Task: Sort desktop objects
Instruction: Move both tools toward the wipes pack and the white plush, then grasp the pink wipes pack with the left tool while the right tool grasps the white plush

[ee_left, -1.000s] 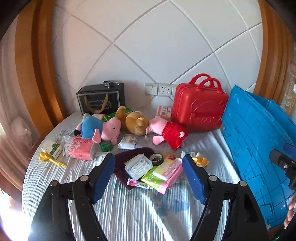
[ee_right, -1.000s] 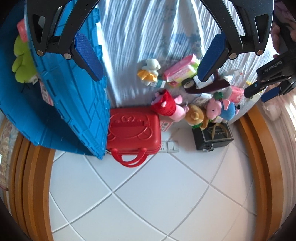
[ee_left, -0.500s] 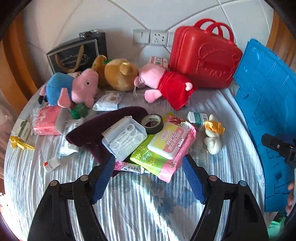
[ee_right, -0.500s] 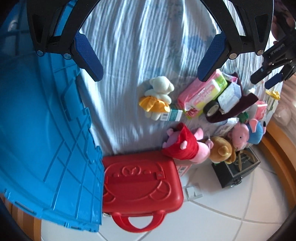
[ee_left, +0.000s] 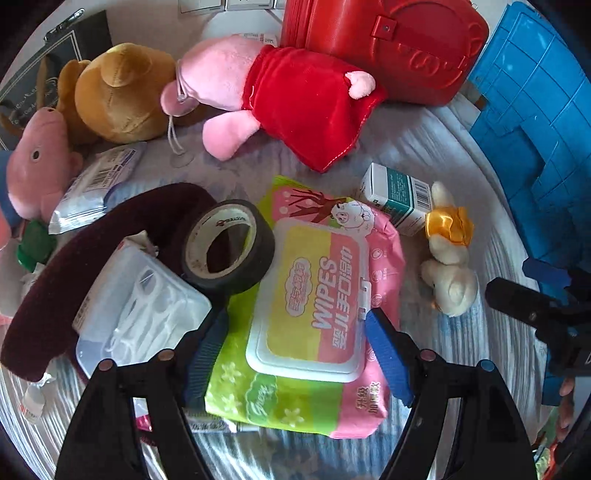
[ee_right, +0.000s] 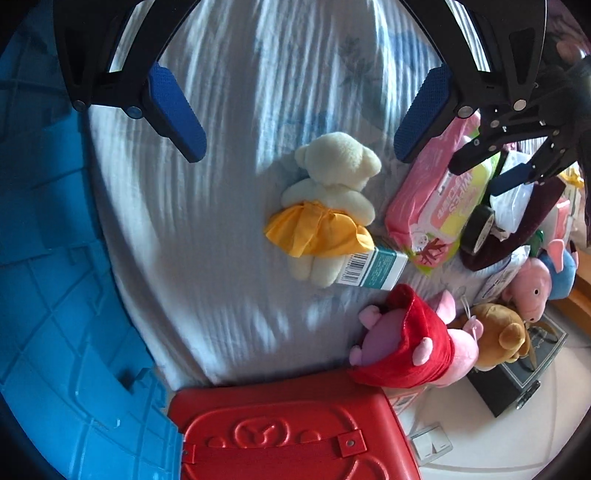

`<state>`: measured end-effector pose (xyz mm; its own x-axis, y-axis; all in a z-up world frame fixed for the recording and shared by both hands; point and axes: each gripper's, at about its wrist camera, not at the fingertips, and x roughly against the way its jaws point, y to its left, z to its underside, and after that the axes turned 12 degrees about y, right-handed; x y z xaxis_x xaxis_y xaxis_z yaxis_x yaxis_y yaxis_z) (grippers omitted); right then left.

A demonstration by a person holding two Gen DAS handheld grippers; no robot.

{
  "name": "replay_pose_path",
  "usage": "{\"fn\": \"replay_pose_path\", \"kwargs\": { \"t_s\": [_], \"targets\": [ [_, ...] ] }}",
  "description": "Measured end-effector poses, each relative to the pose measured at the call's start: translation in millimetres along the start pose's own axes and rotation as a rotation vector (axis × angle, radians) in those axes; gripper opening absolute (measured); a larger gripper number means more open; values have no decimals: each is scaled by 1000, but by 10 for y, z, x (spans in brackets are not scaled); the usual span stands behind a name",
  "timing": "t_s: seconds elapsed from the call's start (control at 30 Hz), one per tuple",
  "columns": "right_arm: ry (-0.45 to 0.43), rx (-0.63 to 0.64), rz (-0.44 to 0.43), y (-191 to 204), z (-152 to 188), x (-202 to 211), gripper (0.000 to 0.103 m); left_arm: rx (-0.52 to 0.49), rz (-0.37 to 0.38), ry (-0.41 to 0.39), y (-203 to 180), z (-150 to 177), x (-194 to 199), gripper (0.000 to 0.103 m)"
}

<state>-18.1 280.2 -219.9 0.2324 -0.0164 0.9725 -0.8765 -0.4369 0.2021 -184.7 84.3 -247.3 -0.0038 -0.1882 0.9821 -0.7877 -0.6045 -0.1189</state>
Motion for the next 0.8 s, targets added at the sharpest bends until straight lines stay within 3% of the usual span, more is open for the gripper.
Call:
{"fn": "replay_pose_path", "kwargs": {
  "t_s": [0.13, 0.3, 0.37, 0.4, 0.47, 0.57, 0.67, 0.73, 0.8],
  "targets": [
    [28, -9, -7, 52, -90, -185, 103, 8, -2, 27, -50, -108, -176, 102],
    [47, -72, -44, -50, -149, -294, 103, 51, -10, 22, -76, -140, -223, 103],
    [48, -93, -45, -99, -155, -297, 103, 41, 19, 12, -104, -82, -198, 91],
    [44, -98, -37, -108, -153, -290, 102, 51, 61, 16, -101, -42, -179, 76],
    [42, -88, -48, -104, -132, -277, 97, 78, 80, 30, -90, 39, -154, 73],
    [52, -77, -84, -87, -116, -285, 96, 68, 83, 17, -111, 146, -143, 74],
    [58, -65, -88, -53, -141, -318, 94, 77, 63, 25, -121, 98, -184, 84],
    [70, -60, -89, -35, -160, -367, 88, 84, 35, 30, -126, 31, -246, 103],
    [87, -59, -101, -22, -198, -426, 85, 85, 35, 23, -157, -1, -285, 103]
  ]
}}
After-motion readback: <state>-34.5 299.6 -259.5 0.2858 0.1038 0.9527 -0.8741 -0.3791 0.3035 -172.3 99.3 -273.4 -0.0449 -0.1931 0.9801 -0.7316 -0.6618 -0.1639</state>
